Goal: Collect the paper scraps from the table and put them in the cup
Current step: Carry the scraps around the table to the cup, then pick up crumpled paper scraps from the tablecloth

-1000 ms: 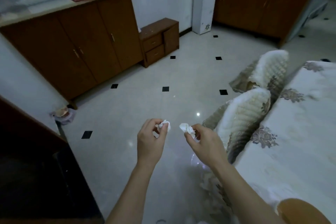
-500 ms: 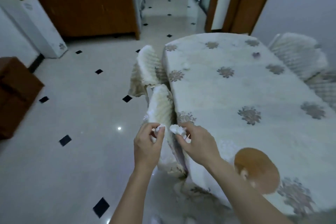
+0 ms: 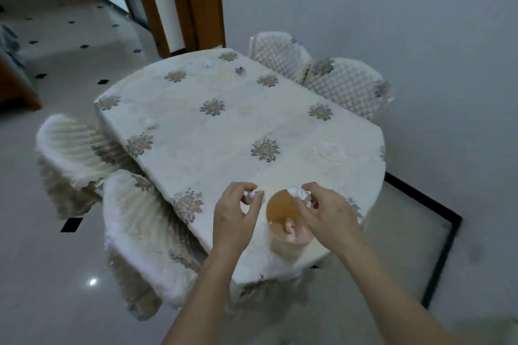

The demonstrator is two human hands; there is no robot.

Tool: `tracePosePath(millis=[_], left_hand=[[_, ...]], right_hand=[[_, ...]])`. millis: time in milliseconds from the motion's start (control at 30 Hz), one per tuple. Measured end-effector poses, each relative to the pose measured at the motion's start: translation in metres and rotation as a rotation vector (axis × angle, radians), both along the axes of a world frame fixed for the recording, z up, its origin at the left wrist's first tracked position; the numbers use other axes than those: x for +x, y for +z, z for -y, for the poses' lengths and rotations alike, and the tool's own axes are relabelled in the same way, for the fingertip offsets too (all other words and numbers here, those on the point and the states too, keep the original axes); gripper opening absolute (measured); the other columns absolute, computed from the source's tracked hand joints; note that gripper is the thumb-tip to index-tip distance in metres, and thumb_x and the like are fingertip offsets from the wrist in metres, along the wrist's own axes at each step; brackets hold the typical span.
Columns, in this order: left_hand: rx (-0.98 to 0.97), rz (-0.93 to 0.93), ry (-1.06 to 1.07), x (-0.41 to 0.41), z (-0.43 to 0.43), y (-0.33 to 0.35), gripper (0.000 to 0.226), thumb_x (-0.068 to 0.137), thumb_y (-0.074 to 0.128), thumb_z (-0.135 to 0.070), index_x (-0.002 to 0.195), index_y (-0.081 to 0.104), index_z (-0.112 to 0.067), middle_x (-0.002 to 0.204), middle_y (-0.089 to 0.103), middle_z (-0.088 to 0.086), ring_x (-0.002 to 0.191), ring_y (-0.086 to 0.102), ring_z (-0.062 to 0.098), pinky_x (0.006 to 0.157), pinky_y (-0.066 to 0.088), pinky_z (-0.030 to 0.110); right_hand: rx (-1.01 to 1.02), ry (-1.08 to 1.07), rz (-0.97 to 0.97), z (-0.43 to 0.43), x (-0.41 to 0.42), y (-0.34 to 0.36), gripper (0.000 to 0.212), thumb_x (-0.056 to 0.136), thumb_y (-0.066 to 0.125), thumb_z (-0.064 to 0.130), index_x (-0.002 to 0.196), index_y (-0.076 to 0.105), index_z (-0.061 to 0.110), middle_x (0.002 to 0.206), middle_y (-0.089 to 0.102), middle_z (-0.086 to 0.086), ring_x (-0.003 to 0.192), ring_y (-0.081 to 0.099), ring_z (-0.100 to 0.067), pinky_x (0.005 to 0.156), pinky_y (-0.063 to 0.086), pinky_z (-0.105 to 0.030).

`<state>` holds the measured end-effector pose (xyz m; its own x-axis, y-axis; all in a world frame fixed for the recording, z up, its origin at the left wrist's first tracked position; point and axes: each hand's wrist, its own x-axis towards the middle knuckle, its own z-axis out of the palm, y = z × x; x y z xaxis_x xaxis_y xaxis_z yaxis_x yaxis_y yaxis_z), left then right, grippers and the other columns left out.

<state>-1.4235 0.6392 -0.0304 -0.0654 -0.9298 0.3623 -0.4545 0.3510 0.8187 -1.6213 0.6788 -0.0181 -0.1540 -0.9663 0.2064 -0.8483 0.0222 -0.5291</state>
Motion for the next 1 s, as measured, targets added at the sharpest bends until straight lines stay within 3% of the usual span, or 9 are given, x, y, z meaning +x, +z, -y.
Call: tracePosePath(millis=[233,433,533,633,700,800,1000], left_hand=[[-0.111,0.234,-0.153,-0.044,0.006,-0.003,0.01,0.093,0.062,-0.032,0.093,0.063,-0.022,0.091,0.059,-0.011,0.084,0.056,0.012,0.07,0.047,0.029],[-0.199,0.429,-0.126,-0.047,0.015,-0.008,0.017,0.09,0.058,-0.04,0.092,0.065,-0.024,0.089,0.06,-0.009,0.08,0.057,0.016,0.069,0.046,0.037],[-0.067,0.623,-0.102,-0.052,0.02,-0.01,0.025,0.088,0.058,-0.047,0.105,0.064,-0.03,0.104,0.062,-0.009,0.098,0.057,0.018,0.078,0.04,0.036],[0.104,0.834,-0.14,-0.054,0.023,-0.017,0.046,0.087,0.055,-0.055,0.128,0.051,-0.034,0.13,0.053,-0.007,0.122,0.045,0.019,0.093,0.036,0.04],[0.101,0.857,-0.145,-0.051,0.023,-0.019,0.053,0.086,0.055,-0.058,0.133,0.047,-0.034,0.136,0.049,-0.007,0.127,0.043,0.019,0.097,0.036,0.041],[0.055,0.856,-0.13,-0.05,0.022,-0.02,0.055,0.085,0.054,-0.059,0.134,0.049,-0.033,0.139,0.049,-0.007,0.129,0.043,0.019,0.1,0.036,0.042],[0.0,0.859,-0.135,-0.051,0.023,-0.017,0.057,0.085,0.051,-0.06,0.133,0.049,-0.031,0.135,0.053,-0.006,0.127,0.046,0.019,0.099,0.039,0.041]], right_hand=[[-0.013,-0.093,-0.044,-0.018,-0.039,-0.011,0.018,0.089,0.054,0.046,0.097,0.055,0.031,0.074,0.064,0.005,0.072,0.06,-0.021,0.062,0.05,-0.042],[0.056,-0.02,-0.158,-0.005,-0.038,-0.01,0.026,0.094,0.047,0.048,0.113,0.056,0.033,0.09,0.065,0.008,0.087,0.058,-0.018,0.064,0.048,-0.034],[0.15,0.035,-0.222,0.002,-0.037,-0.014,0.037,0.095,0.045,0.048,0.128,0.05,0.031,0.104,0.064,0.005,0.097,0.057,-0.022,0.07,0.048,-0.037],[0.255,0.115,-0.32,0.004,-0.043,-0.023,0.051,0.089,0.037,0.053,0.133,0.044,0.029,0.116,0.058,-0.002,0.102,0.056,-0.029,0.08,0.05,-0.042],[0.251,0.122,-0.364,0.004,-0.046,-0.027,0.057,0.083,0.034,0.055,0.13,0.047,0.027,0.119,0.057,-0.003,0.107,0.055,-0.029,0.083,0.05,-0.044],[0.213,0.101,-0.386,0.005,-0.048,-0.027,0.053,0.082,0.045,0.052,0.127,0.053,0.025,0.12,0.058,-0.002,0.113,0.054,-0.027,0.086,0.049,-0.043],[0.091,0.052,-0.375,0.005,-0.042,-0.021,0.05,0.077,0.045,0.05,0.115,0.063,0.023,0.107,0.065,0.0,0.101,0.062,-0.024,0.078,0.052,-0.04]])
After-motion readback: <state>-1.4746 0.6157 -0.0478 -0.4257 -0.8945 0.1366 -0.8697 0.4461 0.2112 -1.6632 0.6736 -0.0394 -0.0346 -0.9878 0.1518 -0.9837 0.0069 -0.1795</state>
